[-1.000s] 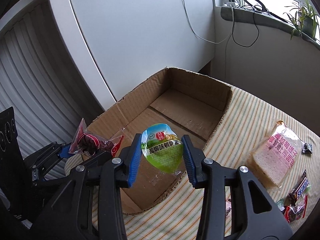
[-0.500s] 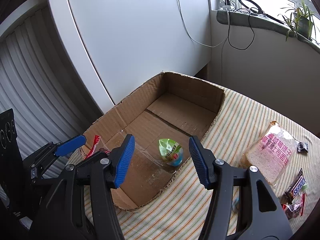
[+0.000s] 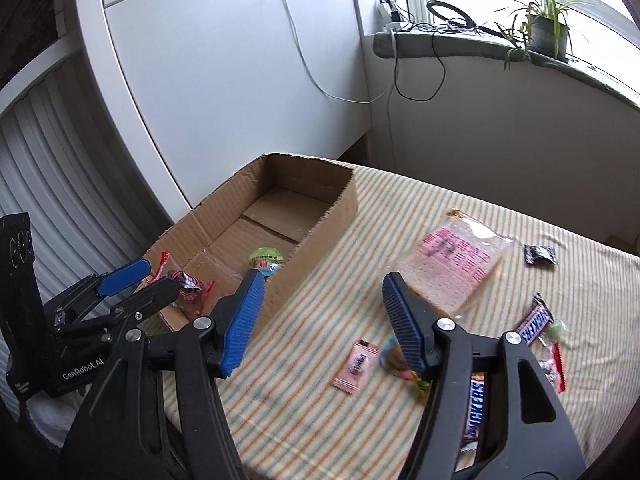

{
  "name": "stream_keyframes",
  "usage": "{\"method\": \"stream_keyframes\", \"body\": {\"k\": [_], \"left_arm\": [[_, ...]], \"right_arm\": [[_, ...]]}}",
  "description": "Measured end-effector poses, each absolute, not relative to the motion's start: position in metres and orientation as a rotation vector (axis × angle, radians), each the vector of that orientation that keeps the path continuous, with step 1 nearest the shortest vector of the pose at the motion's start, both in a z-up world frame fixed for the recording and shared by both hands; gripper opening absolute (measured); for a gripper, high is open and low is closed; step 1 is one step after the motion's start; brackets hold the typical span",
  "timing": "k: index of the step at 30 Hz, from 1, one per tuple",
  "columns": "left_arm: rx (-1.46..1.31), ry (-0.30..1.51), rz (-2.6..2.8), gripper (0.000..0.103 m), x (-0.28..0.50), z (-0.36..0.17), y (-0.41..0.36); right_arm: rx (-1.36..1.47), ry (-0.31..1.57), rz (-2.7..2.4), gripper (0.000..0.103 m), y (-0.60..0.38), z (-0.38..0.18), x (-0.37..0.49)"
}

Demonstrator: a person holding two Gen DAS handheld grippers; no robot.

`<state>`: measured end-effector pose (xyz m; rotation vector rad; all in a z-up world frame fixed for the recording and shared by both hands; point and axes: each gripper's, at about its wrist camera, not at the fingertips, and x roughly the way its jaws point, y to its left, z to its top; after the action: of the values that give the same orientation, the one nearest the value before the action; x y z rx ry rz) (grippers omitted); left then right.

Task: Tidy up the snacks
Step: 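Move the left tool to the pink candy packet while the right tool reaches the Snickers bar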

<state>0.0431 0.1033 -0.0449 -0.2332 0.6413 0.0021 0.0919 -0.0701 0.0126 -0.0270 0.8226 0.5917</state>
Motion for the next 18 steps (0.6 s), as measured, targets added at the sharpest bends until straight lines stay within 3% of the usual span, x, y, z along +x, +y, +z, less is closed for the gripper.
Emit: {"method": "stream_keyframes", "body": {"k": [16,18], "left_arm": [[-0.161,0.711,-0.16,0.066,0.05,-0.061,0.023],[-0.146,0.728,-0.185,0.063,0.051,-0.066,0.011]], "right_arm": [[0.022,0.877,0.431,0.064,-0.193,-0.011,0.057],[0.024,0.892,0.421,0.064,-0.2,-0.017,0.055]]}}
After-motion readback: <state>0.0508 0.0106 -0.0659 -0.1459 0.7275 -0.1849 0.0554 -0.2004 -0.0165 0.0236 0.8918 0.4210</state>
